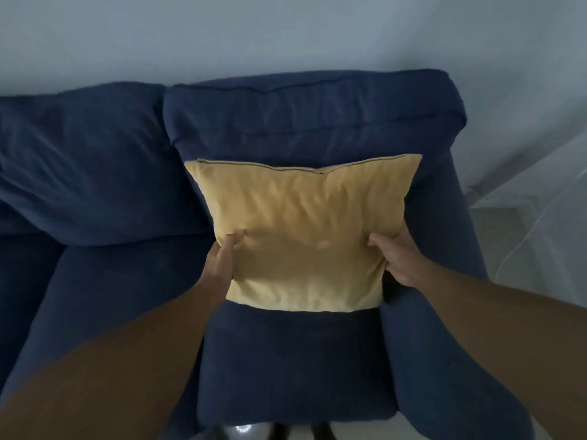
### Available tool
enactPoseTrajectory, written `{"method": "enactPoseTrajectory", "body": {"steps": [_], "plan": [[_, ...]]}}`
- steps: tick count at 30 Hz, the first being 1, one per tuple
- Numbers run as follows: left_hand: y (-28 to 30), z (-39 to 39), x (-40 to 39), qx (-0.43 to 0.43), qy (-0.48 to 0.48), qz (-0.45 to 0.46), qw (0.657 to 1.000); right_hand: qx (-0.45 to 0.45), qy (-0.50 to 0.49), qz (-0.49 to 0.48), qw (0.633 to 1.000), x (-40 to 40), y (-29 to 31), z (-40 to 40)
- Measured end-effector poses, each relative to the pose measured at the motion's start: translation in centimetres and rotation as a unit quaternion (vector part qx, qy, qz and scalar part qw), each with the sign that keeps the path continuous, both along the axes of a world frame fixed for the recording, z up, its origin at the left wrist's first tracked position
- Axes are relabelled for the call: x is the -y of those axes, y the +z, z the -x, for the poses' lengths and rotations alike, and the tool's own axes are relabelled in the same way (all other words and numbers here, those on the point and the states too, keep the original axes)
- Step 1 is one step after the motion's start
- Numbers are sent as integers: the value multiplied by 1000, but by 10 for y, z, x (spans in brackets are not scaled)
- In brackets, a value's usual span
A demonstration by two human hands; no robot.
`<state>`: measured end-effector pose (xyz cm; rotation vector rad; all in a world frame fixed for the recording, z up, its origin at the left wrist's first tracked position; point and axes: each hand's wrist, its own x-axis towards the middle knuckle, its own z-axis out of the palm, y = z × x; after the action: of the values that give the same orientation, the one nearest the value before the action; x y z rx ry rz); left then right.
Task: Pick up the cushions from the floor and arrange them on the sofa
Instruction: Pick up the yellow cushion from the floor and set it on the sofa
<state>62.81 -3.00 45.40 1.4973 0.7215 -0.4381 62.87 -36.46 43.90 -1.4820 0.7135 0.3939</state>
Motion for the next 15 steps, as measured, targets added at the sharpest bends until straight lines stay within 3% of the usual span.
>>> {"method": "enactPoseTrajectory", "body": {"steps": [8,11,15], "plan": [[-43,-38,-12,-20,46,-7,999,14,-39,-12,999,-5,-33,-30],[-48,-45,-14,-32,42,-17,998,23,-50,34,998,-4,-35,-30],[-33,-70,-27,64,103,-42,992,116,-68,121,983,-3,-21,-40]]}}
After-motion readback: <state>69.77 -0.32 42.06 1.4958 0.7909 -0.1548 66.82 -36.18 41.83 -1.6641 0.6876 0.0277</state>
